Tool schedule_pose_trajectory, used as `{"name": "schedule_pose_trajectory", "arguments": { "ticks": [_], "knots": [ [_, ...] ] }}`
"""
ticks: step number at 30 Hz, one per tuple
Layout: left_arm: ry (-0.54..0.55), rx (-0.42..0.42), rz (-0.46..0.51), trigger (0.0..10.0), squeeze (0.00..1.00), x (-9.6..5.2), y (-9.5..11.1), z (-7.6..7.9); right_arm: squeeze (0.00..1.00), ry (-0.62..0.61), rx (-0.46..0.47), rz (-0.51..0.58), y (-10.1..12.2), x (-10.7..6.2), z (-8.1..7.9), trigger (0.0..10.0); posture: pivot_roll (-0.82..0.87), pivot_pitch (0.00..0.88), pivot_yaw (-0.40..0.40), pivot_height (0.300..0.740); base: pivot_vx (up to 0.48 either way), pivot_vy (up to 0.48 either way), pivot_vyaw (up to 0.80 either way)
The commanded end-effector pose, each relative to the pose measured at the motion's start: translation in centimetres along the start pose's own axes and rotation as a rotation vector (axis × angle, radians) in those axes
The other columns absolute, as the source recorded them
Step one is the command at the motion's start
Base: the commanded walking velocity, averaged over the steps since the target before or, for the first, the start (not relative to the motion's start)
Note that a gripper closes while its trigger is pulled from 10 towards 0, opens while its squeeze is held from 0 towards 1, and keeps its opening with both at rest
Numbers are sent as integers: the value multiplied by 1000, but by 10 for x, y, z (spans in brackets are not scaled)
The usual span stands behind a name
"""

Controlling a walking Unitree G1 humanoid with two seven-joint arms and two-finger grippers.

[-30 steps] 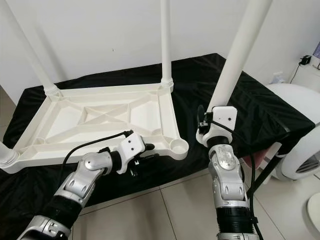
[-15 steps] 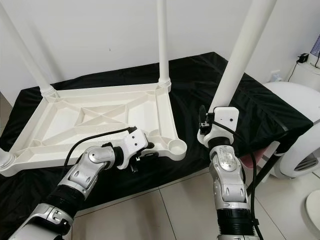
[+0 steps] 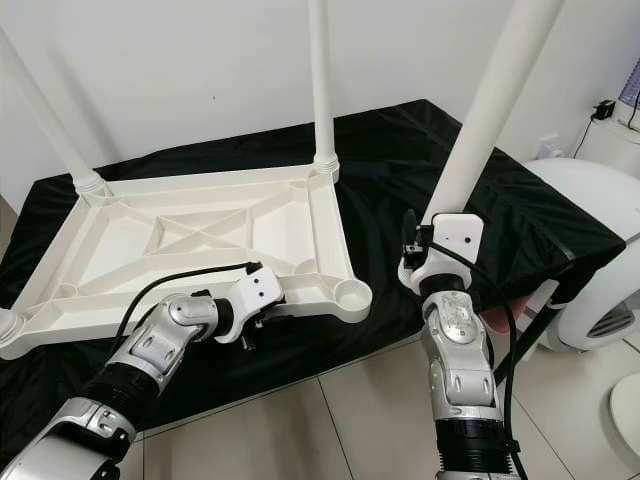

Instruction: Building children table

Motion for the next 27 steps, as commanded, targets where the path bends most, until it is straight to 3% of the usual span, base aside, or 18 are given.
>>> {"name": "schedule_pose_trajectory", "arguments": {
  "ticks": [1,17,18,20,21,22,23,26,27],
  "knots": [
    [95,-14,-72,10000,0,-1,-11,-7,0,-1,0,9,3,-2,-1,10000,-153,49,116,740,0,0,0],
    [85,-45,-1,10000,0,2,4,-12,0,-5,-2,4,2,-2,-1,10000,-155,49,115,740,0,0,0],
    [72,-46,9,9020,0,2,5,-11,0,-5,-2,4,2,-2,-1,10000,-156,48,116,740,0,0,0],
    [64,-47,15,9020,0,2,5,-10,0,-5,-2,4,2,-2,-1,10000,-156,48,116,740,0,0,0],
    [51,-54,22,6431,0,2,6,-8,0,-5,-2,3,2,-2,-1,10000,-156,48,116,740,0,0,0],
    [39,-56,29,5098,0,2,7,-7,0,-6,-2,3,2,-3,-1,10000,-156,48,116,740,0,0,0],
    [28,-52,39,1608,0,2,9,-5,0,-6,-3,3,2,-3,-1,10000,-156,48,116,740,0,0,0],
    [15,-53,49,1176,0,1,10,-4,0,-7,-3,3,2,-3,-1,10000,-156,48,116,740,0,0,0],
    [1,-45,53,0,0,1,10,-2,0,-8,-3,3,2,-3,-1,10000,-158,45,118,740,0,0,0]
  ]
}}
Point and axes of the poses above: a point about 5 cm out from each wrist's last joint towards the gripper, its own x axis pointing out of the wrist towards the gripper, its own y axis along the axis of the wrist's last joint, z = x × y, the point moved 3 cm from there along x, pointing out of the wrist towards the gripper, and after that the axes turned 15 degrees about x, right-handed, at the moved point
